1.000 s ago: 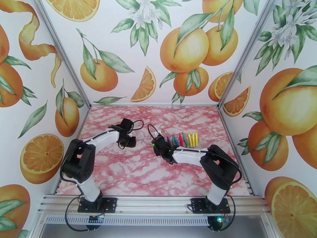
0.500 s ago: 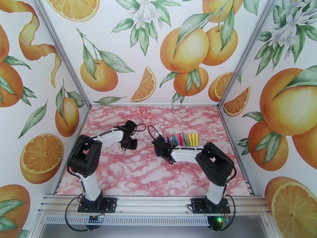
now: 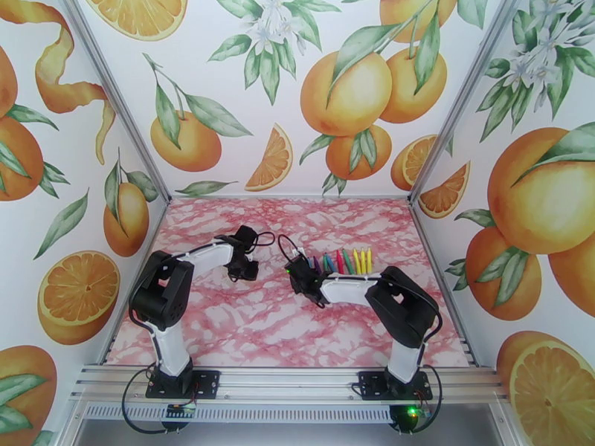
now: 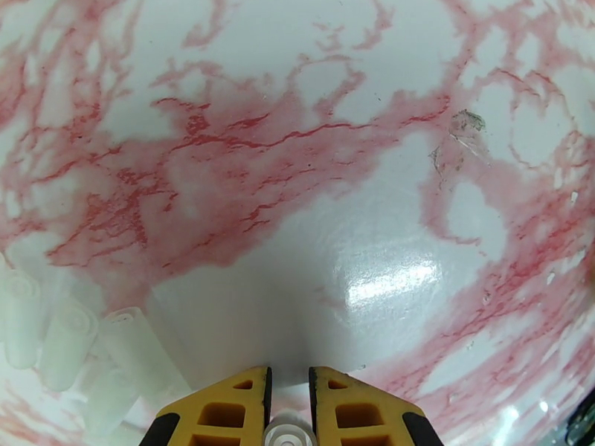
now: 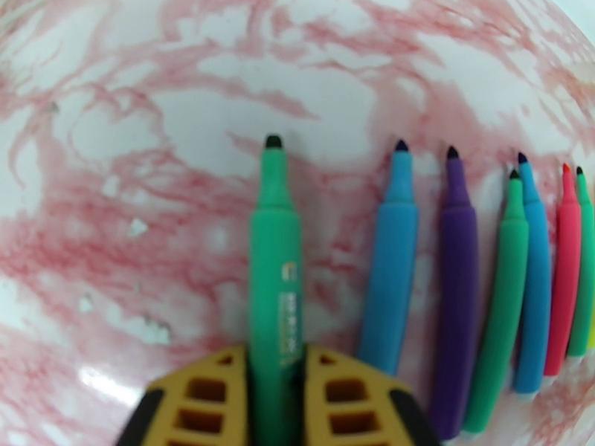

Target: Open the pen caps

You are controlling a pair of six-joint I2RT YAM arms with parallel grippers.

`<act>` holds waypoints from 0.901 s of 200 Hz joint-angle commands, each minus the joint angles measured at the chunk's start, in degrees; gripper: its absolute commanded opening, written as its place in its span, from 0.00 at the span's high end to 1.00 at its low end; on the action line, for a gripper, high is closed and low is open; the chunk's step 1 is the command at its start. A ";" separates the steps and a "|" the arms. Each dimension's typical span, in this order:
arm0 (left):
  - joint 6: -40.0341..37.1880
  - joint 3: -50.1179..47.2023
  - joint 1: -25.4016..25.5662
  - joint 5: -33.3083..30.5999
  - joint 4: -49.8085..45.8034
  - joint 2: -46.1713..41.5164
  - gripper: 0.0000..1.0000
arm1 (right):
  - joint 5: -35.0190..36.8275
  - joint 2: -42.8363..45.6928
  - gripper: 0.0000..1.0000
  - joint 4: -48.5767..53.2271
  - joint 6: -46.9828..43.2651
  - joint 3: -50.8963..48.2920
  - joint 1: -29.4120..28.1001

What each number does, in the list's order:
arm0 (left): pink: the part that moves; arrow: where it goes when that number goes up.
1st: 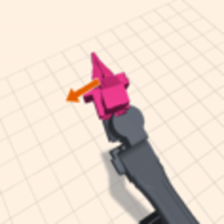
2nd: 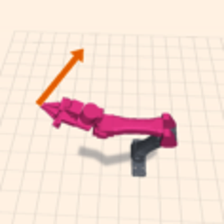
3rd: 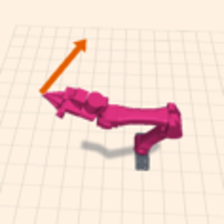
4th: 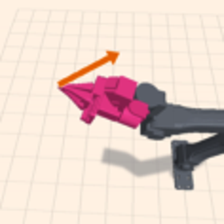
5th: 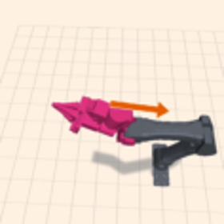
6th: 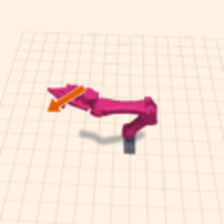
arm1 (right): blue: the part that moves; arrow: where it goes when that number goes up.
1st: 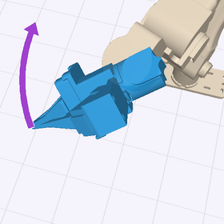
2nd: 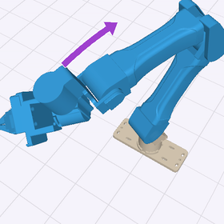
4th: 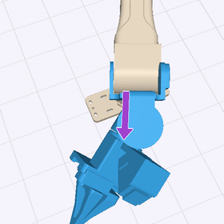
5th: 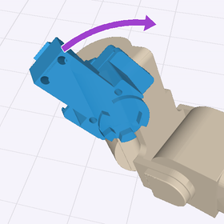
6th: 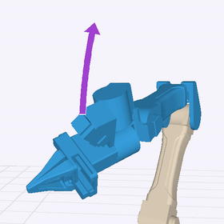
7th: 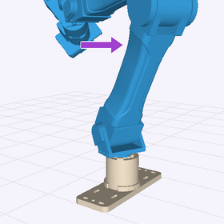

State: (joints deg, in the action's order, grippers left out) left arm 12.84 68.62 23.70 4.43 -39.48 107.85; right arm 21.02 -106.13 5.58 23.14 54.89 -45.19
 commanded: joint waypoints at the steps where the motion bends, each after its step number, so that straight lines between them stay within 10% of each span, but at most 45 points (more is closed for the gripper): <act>1: -1.00 1.80 0.29 -0.22 -0.81 0.45 0.80 | 0.17 -0.34 0.82 0.98 0.43 0.83 0.52; 114: -2.14 4.32 0.29 0.94 -0.73 -5.04 0.65 | 0.52 8.69 0.60 2.95 -4.28 1.40 0.53; 180: -7.88 1.46 0.03 -11.24 7.40 -12.68 0.41 | 0.92 19.40 0.30 -1.58 -12.98 -0.97 2.65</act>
State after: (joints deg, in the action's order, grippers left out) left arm 7.57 71.26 23.70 -0.12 -37.87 100.77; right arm 21.02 -90.54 6.20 14.59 55.37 -44.14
